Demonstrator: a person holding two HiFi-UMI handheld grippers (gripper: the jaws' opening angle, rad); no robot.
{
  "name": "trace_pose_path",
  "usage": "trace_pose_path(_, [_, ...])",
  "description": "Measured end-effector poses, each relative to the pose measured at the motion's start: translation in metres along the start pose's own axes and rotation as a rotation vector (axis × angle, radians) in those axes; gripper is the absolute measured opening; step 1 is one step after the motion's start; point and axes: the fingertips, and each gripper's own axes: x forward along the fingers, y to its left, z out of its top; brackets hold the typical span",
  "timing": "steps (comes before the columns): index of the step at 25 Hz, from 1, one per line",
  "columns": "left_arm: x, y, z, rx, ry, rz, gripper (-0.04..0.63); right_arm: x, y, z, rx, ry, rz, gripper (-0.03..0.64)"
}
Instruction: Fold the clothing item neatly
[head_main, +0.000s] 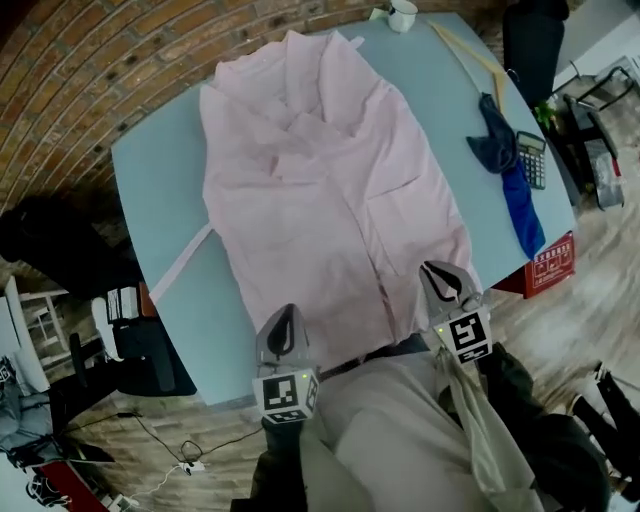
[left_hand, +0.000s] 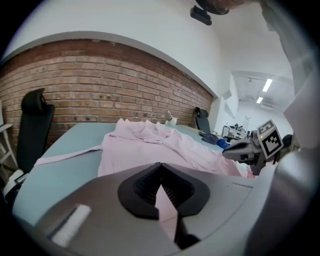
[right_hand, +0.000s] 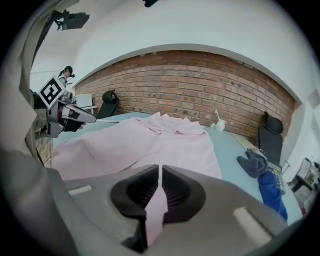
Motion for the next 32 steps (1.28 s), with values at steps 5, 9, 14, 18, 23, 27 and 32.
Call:
trace_pose_path(5, [-0.042,-0.022,-0.026,-0.108,-0.023,0.204,0.008,-0.035,-0.012,-0.034,0.062,0.008,-0.004,0.003])
trace_pose_path(9, [-0.089,-0.012,-0.07,-0.226,-0.018,0.422,0.008,-0.081,-0.048,-0.083,0.112,0.05,-0.03,0.016])
trace_pose_path(14, [-0.123,0.012,-0.123,-0.336,0.048,0.511,0.105,-0.099,-0.074,-0.133,0.185,0.132,-0.025,0.131])
trace_pose_path(18, [-0.13,0.011,-0.159,-0.406,0.088,0.502,0.262,-0.091,-0.067,-0.162,0.195,0.203,0.033,0.21])
trace_pose_path(23, [-0.125,-0.011,-0.21,-0.445,0.125,0.393,0.285,-0.099,-0.055,-0.193,0.231,0.219,0.119,0.21])
trace_pose_path(27, [-0.111,-0.006,-0.226,-0.472,0.12,0.333,0.351,-0.091,-0.053,-0.215,0.264,0.242,0.206,0.21])
trace_pose_path(32, [-0.106,0.014,-0.237,-0.443,0.146,0.303,0.477,-0.067,-0.035,-0.231,0.262,0.295,0.309,0.21])
